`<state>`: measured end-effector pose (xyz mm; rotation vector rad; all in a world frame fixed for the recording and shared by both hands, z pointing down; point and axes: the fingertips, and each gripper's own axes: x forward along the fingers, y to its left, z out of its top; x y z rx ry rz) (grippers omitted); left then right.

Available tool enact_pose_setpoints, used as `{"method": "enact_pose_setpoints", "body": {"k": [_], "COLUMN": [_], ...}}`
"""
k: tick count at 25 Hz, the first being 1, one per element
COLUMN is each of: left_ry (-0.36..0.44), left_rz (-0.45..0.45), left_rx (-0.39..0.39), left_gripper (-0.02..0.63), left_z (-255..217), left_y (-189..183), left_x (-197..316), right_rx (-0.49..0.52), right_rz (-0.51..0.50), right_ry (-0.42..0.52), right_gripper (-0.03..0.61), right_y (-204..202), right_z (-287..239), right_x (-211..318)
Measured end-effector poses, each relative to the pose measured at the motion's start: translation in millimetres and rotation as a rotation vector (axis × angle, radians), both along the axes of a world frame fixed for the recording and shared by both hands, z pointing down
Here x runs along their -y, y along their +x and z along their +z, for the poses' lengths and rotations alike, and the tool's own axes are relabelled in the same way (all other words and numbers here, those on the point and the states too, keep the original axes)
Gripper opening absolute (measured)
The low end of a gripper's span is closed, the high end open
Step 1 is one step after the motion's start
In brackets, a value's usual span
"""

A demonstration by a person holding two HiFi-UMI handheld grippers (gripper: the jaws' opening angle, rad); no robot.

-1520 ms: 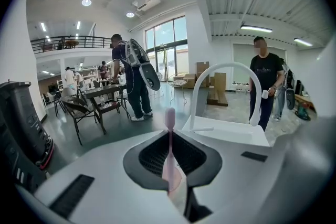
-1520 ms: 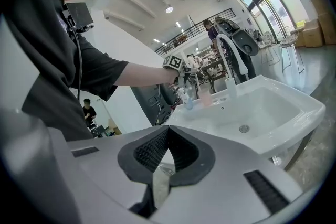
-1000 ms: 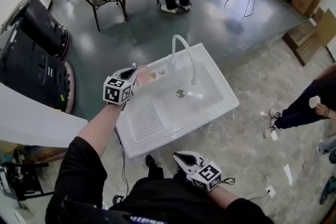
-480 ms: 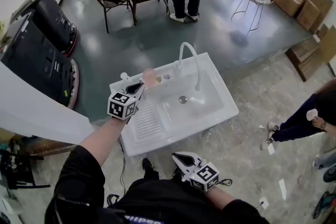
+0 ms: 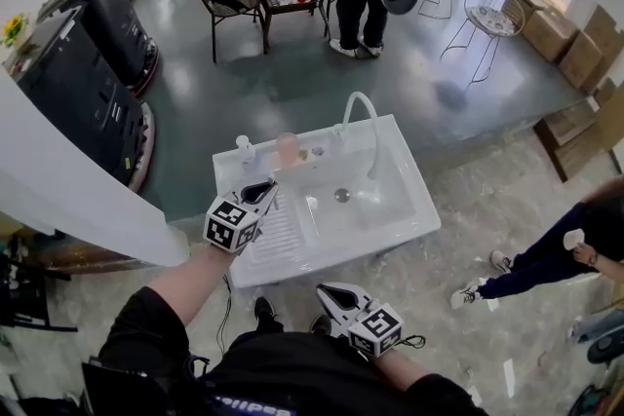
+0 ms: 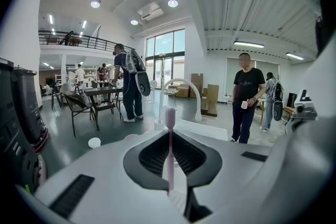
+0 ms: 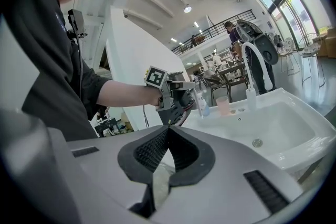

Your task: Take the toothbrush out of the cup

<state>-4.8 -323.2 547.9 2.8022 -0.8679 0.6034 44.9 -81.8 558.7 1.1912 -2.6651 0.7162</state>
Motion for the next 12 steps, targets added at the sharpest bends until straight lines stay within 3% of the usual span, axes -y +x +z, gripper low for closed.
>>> {"method": "enact_pose_setpoints", "body": {"k": [12], "left_ry": [0.038], "left_rz": [0.034], "left_rx": [0.0], "left_gripper": [0.025], "left_z": [-18], "left_y": [-26], "left_x": [-60], "right_rx": [0.012], "right_rz": [-0.039], "right_ry": [0.032], "right_gripper": [0.011], "right_y": [-11], "right_z": [-11], "right_x": [0]}}
